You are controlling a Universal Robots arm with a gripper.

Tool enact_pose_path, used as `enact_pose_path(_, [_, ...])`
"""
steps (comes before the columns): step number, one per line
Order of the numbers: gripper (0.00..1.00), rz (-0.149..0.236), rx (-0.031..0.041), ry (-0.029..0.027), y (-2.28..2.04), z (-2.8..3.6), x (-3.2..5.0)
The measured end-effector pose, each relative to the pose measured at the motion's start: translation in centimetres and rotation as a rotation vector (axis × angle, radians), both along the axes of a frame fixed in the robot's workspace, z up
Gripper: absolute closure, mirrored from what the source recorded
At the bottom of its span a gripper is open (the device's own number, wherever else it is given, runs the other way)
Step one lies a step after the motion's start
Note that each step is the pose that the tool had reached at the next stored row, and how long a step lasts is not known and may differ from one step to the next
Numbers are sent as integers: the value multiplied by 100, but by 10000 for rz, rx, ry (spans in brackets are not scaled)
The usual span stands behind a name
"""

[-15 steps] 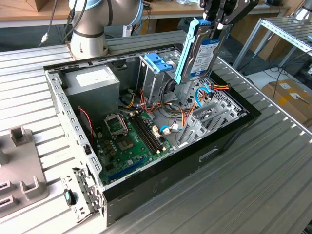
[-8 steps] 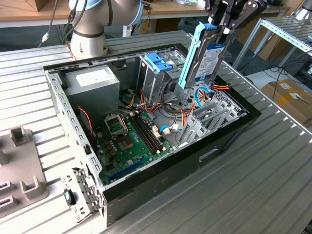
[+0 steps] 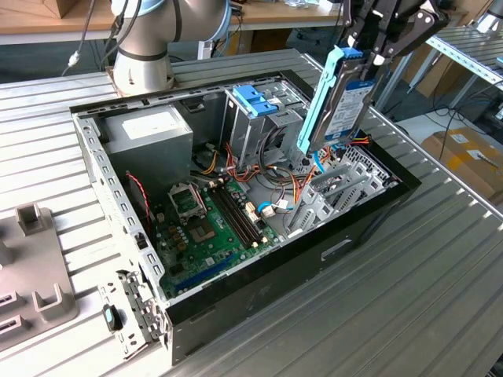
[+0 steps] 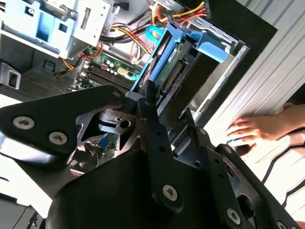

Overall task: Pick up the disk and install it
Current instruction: 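Pick up the disk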

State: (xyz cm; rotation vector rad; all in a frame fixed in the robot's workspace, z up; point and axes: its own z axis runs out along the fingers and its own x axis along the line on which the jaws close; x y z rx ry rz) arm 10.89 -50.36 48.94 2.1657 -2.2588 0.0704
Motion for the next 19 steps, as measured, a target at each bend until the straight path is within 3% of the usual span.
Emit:
enact_pose_path(15, [65,0,-73,0,-426,0,0])
enact_pose_path(19, [65,0,-90,0,-488,0,0])
